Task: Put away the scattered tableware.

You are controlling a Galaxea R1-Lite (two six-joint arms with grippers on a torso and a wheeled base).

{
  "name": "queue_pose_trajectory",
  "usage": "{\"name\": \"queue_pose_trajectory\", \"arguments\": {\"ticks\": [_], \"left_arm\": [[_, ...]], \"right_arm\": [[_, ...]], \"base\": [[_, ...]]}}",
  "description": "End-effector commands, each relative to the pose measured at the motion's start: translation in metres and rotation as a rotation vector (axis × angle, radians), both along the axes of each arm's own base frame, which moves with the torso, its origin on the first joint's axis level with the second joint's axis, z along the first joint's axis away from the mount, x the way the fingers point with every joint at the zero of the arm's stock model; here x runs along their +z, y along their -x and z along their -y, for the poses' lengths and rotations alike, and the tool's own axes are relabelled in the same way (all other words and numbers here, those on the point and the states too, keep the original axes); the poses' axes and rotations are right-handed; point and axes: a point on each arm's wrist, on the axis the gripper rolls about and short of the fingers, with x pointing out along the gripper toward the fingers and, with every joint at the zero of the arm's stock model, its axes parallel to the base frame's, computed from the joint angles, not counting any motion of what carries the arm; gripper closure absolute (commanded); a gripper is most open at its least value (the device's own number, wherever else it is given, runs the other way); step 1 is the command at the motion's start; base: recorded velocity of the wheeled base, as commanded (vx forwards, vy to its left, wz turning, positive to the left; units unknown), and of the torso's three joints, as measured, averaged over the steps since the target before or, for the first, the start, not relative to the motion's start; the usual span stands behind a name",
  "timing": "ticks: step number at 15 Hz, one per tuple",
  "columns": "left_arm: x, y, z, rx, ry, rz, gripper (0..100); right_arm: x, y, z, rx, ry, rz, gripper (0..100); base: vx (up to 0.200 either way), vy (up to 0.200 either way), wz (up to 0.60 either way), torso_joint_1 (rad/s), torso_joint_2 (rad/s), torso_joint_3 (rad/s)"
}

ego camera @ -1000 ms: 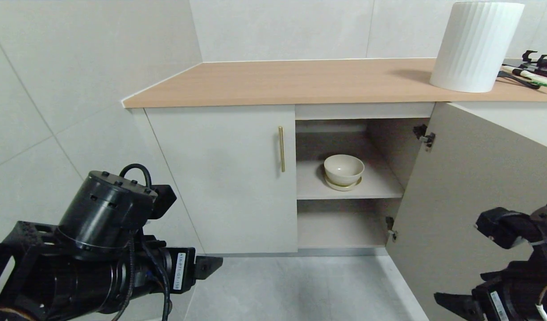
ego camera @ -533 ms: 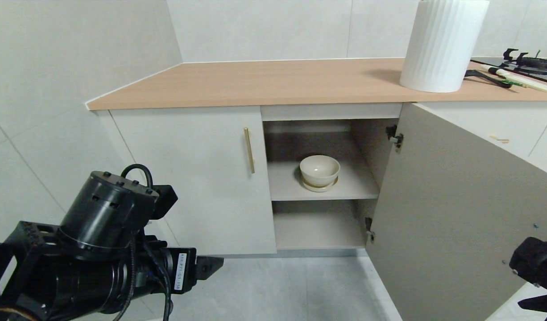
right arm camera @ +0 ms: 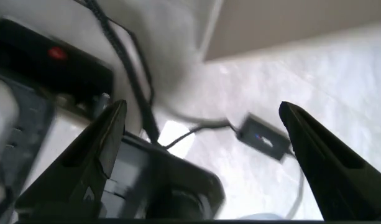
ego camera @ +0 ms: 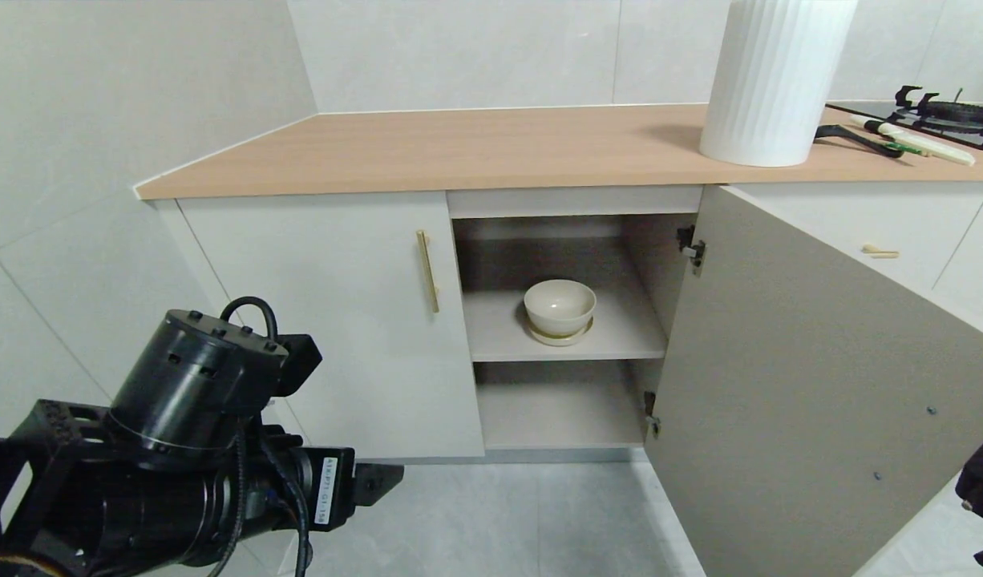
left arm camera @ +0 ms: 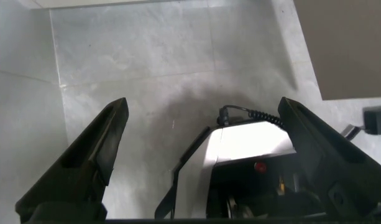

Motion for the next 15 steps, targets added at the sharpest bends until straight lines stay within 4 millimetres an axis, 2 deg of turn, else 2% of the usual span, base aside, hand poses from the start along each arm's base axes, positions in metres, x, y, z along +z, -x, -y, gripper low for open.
{"name": "queue_pose_trajectory", "arguments": {"ticks": [1,4,7,11,15], "left_arm": [[0.0,0.0,0.0,0.002,-0.001,-0.001,0],[0.0,0.0,0.0,0.002,-0.001,-0.001,0],[-0.001,-0.001,0.0,0.002,-0.002,-0.003,0],[-0.001,-0.001,0.0,0.002,-0.003,-0.005,0],[-0.001,0.0,0.0,0.002,-0.002,-0.004,0]], "right_arm": [[0.005,-0.005,0.005,-0.072,0.011,0.023,0],[0.016,-0.015,0.016,-0.217,0.0,0.06,0],[0.029,-0.024,0.041,-0.37,0.051,0.102,0],[0.029,-0.024,0.058,-0.436,0.124,0.09,0],[0.027,-0.041,0.072,-0.538,0.139,0.084,0]], "base": [[0.0,0.0,0.0,0.0,0.0,0.0],[0.0,0.0,0.0,0.0,0.0,0.0],[0.0,0.0,0.0,0.0,0.0,0.0],[0.0,0.0,0.0,0.0,0.0,0.0],[0.0,0.0,0.0,0.0,0.0,0.0]]}}
